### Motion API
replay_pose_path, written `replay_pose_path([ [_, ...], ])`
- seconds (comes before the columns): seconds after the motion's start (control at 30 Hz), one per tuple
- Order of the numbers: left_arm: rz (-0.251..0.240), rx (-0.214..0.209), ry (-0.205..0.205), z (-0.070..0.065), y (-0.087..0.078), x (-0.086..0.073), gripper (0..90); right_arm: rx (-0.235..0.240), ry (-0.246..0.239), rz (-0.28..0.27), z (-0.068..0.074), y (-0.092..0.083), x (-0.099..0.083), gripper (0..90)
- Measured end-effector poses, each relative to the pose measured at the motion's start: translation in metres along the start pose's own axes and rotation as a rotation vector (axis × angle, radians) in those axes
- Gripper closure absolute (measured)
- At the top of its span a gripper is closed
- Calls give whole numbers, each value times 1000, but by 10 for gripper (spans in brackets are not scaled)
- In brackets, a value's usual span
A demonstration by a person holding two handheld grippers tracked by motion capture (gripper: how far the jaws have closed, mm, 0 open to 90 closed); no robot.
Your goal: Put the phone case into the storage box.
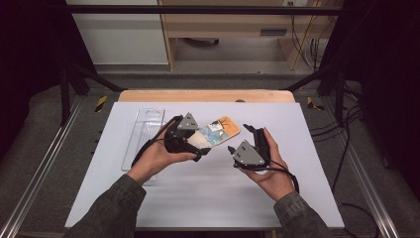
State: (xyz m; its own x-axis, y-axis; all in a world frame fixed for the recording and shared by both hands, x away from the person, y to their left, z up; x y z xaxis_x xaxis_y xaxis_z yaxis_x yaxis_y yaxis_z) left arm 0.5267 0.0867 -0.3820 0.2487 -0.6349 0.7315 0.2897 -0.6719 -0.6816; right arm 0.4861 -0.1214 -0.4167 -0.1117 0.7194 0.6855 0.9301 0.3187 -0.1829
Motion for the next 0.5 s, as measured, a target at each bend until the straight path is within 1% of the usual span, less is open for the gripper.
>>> replay_pose_path([
  [0.03,0,-3,2,-1,0,1,113,0,0,0,0,0,0,162],
  [0.13,4,-15,13,-7,0,2,112,5,-75,-10,7,0,2,192],
  [0.17,4,-15,13,-7,0,2,112,5,-75,-10,7,0,2,192],
  [0.23,-1,-20,11,-10,0,2,112,11,-95,-18,10,0,4,212],
  [0.3,4,-29,17,-12,-1,1,112,17,-126,-23,14,1,5,244],
  [0.33,4,-29,17,-12,-1,1,112,17,-126,-23,14,1,5,244],
  [0.37,12,-35,20,-13,-2,0,112,22,-148,-26,16,2,7,270],
  [0.47,10,-38,16,-15,-2,0,111,27,-156,-32,18,1,8,293],
  [0.5,12,-42,19,-16,-3,0,111,32,-172,-37,19,1,9,325],
])
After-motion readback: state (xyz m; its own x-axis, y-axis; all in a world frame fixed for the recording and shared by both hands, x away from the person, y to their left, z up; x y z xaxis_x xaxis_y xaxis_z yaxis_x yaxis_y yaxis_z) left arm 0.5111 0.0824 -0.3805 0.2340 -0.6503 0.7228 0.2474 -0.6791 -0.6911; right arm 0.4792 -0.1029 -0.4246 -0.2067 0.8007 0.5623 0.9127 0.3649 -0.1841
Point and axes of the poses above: each handheld gripper's, and its own axes: y roughly forward along the jaws, x roughly out of its top, z roughly to its left, the point moved 3 cm from there along y, roughly forward along the jaws, and after that the axes turned 8 degrees about -x, right-handed, at the moved point
